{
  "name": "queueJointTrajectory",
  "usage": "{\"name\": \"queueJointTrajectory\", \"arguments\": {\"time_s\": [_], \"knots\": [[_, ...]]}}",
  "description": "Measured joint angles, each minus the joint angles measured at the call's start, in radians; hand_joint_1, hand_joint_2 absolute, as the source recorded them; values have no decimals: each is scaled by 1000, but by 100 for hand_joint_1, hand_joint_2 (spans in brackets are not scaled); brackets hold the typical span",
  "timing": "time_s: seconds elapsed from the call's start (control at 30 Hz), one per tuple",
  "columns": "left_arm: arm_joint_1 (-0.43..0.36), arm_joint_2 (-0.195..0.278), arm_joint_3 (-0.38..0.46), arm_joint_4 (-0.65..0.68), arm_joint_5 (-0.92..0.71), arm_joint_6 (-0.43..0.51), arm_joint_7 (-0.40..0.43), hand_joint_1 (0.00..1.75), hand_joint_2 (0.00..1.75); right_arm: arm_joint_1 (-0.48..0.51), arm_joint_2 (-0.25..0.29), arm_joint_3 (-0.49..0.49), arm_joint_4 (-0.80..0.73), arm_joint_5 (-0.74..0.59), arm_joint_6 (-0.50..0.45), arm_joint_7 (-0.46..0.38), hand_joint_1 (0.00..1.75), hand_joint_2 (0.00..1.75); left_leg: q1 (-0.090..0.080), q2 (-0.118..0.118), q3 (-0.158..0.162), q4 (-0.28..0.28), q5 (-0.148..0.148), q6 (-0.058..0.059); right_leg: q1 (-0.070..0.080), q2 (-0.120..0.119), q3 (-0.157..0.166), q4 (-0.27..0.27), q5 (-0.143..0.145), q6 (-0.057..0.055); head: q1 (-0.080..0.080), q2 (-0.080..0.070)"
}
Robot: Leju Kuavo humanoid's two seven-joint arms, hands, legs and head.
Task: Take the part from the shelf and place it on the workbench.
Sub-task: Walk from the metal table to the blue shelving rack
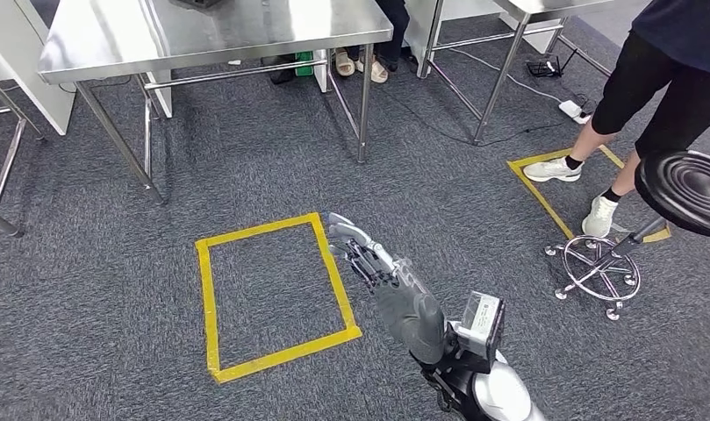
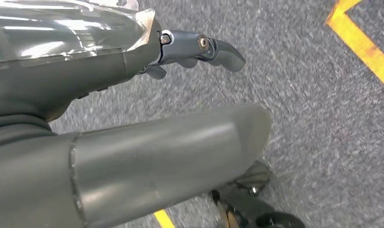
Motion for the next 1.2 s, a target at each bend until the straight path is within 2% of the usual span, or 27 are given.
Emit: {"name": "queueJointTrajectory", "arguments": {"time_s": [0.07, 0.1, 0.13, 0.17, 0.23, 0.3, 0.37, 0.4, 0.47, 0.5, 0.53, 0.57, 0.6, 0.63, 0.67, 0.73, 0.8, 0.83, 0.87, 0.9, 0.97, 1.0, 1.03, 1.1, 1.13, 1.17, 1.2], "knots": [[0, 0, -2, 0, -2, 0, 3, 0, 0, 5, -3, -3, 0, 0, 0, 0, 0, 0, -2, 21, -2, 0, 0, 2, -1, -9, -58, 119, -40, 0, 2, 0], [-1, 0, -4, 0, -2, 0, 4, 0, 0, 7, -4, -3, 0, 0, 0, 0, 0, 0, -3, 32, -2, 0, 0, 2, -1, -12, -67, 139, -42, 4, 2, 0], [-2, 0, -5, 0, -3, 0, 5, 0, 0, 9, -6, -4, 0, 0, 0, 0, 0, 0, -3, 43, -2, 0, -1, 2, -2, -16, -55, 117, -29, 10, 2, 0], [-4, -1, -5, 0, -4, 0, 5, 0, 0, 10, -7, -6, 0, 0, 0, 0, 0, 0, -3, 53, -1, 0, -1, 1, -2, -25, -24, 60, -7, 16, 2, 0], [-6, -1, -6, 0, -4, 0, 5, 0, 0, 10, -7, -10, -2, 0, 0, 0, 0, 0, -6, 71, 2, 1, -4, -4, 3, -68, 51, -81, 35, 18, 2, 0], [-7, -1, -6, 0, -4, 1, 4, 0, 0, 10, -7, -13, -4, 0, 1, -1, 0, 0, -11, 88, 6, 0, -7, -13, 13, -91, 82, -142, 51, 7, 0, 0], [-8, -1, -6, 0, -4, 1, 4, 0, 0, 11, -8, -14, -5, 0, 1, -1, 0, 0, -12, 107, 12, -4, -9, -25, 15, -69, 80, -145, 56, -6, -1, 0], [-10, -1, -6, -1, -4, 1, 4, 0, 0, 12, -9, -15, -6, 0, 1, -1, 0, 0, -10, 100, 14, -1, -14, -31, 10, -57, 82, -149, 59, -11, -2, 0], [-12, 0, -6, -1, -4, 1, 4, 0, 0, 11, -8, -15, -8, 0, 2, -2, 0, 0, -6, 53, -5, 52, -54, -39, -3, -36, 89, -156, 66, -26, -7, 0], [-11, 0, -6, -1, -4, 1, 4, 0, 0, 12, -7, -15, -8, 0, 2, -2, 0, 0, -4, 21, -29, 109, -87, -41, -6, -26, 88, -157, 68, -32, -9, 0], [-10, 0, -6, -1, -4, 1, 4, 0, 0, 12, -7, -15, -8, 0, 3, -2, 0, 0, -4, 3, -61, 175, -120, -43, -5, -15, 88, -156, 69, -37, -11, 0], [-8, 0, -6, -1, -4, 1, 4, 0, 0, 13, -6, -15, -8, 0, 3, -2, 0, 0, -3, -6, -89, 232, -142, -44, -4, -3, 88, -156, 69, -39, -11, 0], [-6, 0, -6, -1, -4, 1, 4, 0, 0, 14, -6, -14, -8, 0, 3, -2, 0, 0, -3, -9, -106, 262, -145, -46, -3, 10, 88, -155, 69, -40, -11, 0], [-6, 1, -6, -1, -4, 1, 4, 0, 0, 15, -6, -14, -8, 0, 3, -2, 0, 0, -1, -11, -107, 257, -129, -48, -3, 23, 88, -154, 69, -40, -12, 0], [-5, 1, -6, -1, -4, 2, 4, 0, 0, 16, -6, -14, -8, 0, 4, -2, 0, 0, 2, -15, -89, 215, -97, -49, -4, 37, 89, -152, 69, -39, -12, 0], [-5, 1, -6, -1, -4, 3, 4, 0, 0, 15, -6, -14, -8, 0, 4, -2, 0, 0, 12, -60, -33, 90, -34, -51, -2, 63, 83, -140, 65, -33, -12, 0], [-4, 1, -6, -1, -3, 3, 4, 0, 0, 14, -6, -14, -8, 0, 4, -1, 0, 0, 16, -100, -4, 22, -17, -48, 0, 86, 70, -130, 63, -20, -10, 0], [-4, 1, -6, -1, -2, 3, 4, 0, 0, 13, -6, -14, -8, 0, 4, -1, 0, 0, 13, -101, -3, 17, -20, -43, 0, 97, 63, -128, 65, -12, -9, 0], [-4, 0, -6, -1, -1, 3, 4, 0, 0, 13, -6, -13, -8, 0, 4, -1, 0, 0, 10, -87, -3, 17, -17, -35, -2, 109, 57, -131, 69, -4, -9, 0], [-5, -1, -6, -1, 0, 3, 4, 0, 0, 13, -6, -14, -8, 0, 4, -1, 0, 0, 8, -74, -2, 13, -14, -27, -3, 104, 51, -129, 70, 2, -9, 0], [-5, -2, -6, -1, 1, 3, 3, 0, 0, 9, -6, -14, -8, 0, 4, -1, 0, 0, 9, -45, 3, 4, -8, -11, 0, 55, 22, -85, 50, 8, -5, 0], [-5, -1, -6, -1, 1, 3, 2, 0, 0, 7, -6, -14, -7, -1, 5, -1, 0, 0, 8, -30, 4, 1, -7, -6, -1, 22, -2, -33, 27, 6, -3, 0], [-4, -1, -6, -1, 1, 3, 2, 0, 0, 5, -6, -13, -7, -1, 5, -1, 0, 0, 7, -14, 4, 1, -7, -3, -1, 1, -36, 32, 0, 5, -1, 0], [-3, -1, -6, -1, 1, 3, 2, 0, 0, 5, -7, -13, -6, -2, 6, -1, 0, 0, 6, 17, 3, 1, -8, -1, -6, -11, -88, 134, -32, 11, 0, 0], [-4, -1, -6, -1, 0, 3, 2, 0, 0, 6, -7, -13, -5, -2, 6, -1, 0, 0, 6, 31, 4, 1, -10, -2, -9, -15, -90, 137, -28, 18, 0, 0], [-5, -1, -6, -1, 0, 3, 2, 0, 0, 6, -7, -14, -5, -3, 6, -1, 0, 0, 6, 42, 5, 1, -11, -3, -11, -19, -75, 109, -14, 26, 0, 0], [-6, -2, -6, -1, -1, 3, 3, 0, 0, 5, -7, -14, -5, -3, 6, -1, 0, 0, 7, 54, 7, 1, -13, -7, -13, -34, -37, 41, 10, 34, 1, 0]]}}
